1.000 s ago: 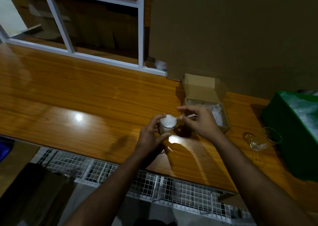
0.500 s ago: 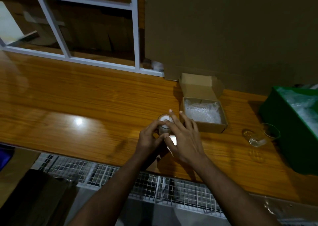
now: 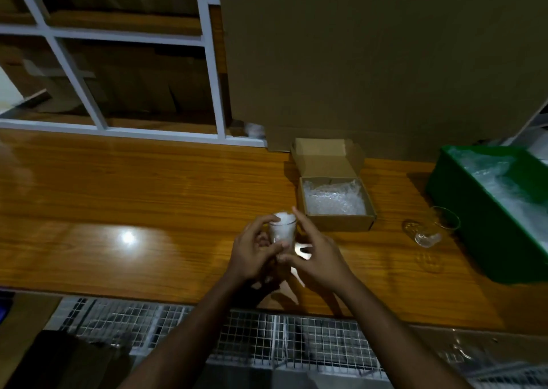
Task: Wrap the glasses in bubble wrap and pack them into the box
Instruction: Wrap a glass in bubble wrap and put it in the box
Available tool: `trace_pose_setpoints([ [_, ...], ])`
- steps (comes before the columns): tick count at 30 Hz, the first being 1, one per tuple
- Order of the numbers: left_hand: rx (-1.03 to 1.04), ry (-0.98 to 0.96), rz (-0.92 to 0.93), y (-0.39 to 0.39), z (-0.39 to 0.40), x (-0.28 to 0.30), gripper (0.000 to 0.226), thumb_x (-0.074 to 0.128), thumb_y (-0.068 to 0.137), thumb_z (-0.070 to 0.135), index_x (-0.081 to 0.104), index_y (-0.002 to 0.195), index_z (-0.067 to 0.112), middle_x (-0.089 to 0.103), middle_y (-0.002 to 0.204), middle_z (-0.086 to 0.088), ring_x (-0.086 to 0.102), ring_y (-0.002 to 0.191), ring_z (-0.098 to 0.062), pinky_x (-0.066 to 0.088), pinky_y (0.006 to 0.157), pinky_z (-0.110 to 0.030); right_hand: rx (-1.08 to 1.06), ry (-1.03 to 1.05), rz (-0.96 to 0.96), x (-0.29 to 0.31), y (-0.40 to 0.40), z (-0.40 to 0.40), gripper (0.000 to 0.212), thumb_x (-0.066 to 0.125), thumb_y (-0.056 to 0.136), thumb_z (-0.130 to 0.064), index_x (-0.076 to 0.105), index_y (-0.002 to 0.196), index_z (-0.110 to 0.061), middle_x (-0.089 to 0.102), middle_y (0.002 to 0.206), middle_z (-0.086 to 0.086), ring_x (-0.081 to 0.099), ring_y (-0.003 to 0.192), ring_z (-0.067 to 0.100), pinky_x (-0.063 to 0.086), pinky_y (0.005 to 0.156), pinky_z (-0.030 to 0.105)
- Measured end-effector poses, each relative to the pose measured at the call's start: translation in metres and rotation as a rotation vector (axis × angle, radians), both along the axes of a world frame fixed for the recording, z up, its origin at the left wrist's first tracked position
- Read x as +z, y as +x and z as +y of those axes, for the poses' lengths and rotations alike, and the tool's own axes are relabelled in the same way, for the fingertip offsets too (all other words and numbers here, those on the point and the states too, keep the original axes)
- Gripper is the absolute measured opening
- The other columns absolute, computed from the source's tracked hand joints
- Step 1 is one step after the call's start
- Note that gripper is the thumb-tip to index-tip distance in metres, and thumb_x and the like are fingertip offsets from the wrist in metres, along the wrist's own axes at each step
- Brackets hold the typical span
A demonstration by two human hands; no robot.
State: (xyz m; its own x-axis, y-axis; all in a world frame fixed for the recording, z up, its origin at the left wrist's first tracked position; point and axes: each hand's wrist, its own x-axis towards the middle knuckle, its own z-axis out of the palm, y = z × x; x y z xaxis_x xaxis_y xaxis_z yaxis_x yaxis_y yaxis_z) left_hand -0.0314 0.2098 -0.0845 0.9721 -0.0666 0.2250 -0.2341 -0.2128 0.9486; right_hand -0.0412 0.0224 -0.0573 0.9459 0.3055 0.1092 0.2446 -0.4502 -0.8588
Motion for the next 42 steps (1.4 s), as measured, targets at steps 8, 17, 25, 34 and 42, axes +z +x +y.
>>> trace_pose_setpoints([
  [8,-0.102,-0.195,0.132,0.019,-0.049,0.028,0.05,0.076,0.084,0.036,0.057,0.131,0.038,0.061,0.128,-0.003,0.074,0.092,-0.024,0.062,0.074,-0.047,-0.194,0.154,0.136,0.026,0.018,-0.04,0.081,0.094,0.065,-0.031,0.048,0.132,-0.038,0.068,0.121,-0.002,0.073,0.091,0.009,0.063,0.077,0.039],
  [17,0.072,0.152,0.128,0.07,-0.068,0.008,0.062,0.072,0.09,0.033,0.044,0.146,0.03,0.047,0.14,0.005,0.057,0.116,-0.011,0.058,0.085,-0.029,-0.391,0.08,0.2,0.053,0.125,-0.092,0.086,0.092,0.066,-0.029,0.048,0.14,-0.023,0.065,0.123,0.004,0.067,0.098,0.018,0.064,0.071,0.041],
  [25,0.113,0.28,0.096,0.074,-0.081,-0.011,0.054,0.074,0.089,0.029,0.054,0.139,0.028,0.059,0.128,0.006,0.061,0.109,-0.01,0.059,0.086,-0.038,-0.208,-0.293,0.256,0.021,0.162,-0.073,0.082,0.09,0.066,-0.04,0.049,0.135,-0.024,0.058,0.126,0.003,0.06,0.106,0.023,0.063,0.07,0.036],
  [34,0.121,0.273,0.099,0.074,-0.079,-0.014,0.054,0.076,0.087,0.026,0.055,0.137,0.031,0.058,0.13,0.008,0.06,0.112,-0.008,0.058,0.089,-0.036,-0.163,-0.503,0.208,0.009,0.156,-0.064,0.083,0.079,0.078,-0.049,0.041,0.146,-0.02,0.053,0.142,0.009,0.053,0.125,0.03,0.048,0.099,0.041],
  [42,0.078,0.256,0.038,0.063,-0.071,-0.006,0.06,0.078,0.086,0.025,0.052,0.14,0.024,0.059,0.127,0.003,0.061,0.107,-0.01,0.058,0.08,-0.029,-0.458,-0.398,0.059,0.03,0.121,-0.071,0.03,0.072,0.089,-0.033,0.065,0.114,-0.019,0.071,0.1,0.0,0.065,0.082,0.01,0.06,0.068,0.032],
])
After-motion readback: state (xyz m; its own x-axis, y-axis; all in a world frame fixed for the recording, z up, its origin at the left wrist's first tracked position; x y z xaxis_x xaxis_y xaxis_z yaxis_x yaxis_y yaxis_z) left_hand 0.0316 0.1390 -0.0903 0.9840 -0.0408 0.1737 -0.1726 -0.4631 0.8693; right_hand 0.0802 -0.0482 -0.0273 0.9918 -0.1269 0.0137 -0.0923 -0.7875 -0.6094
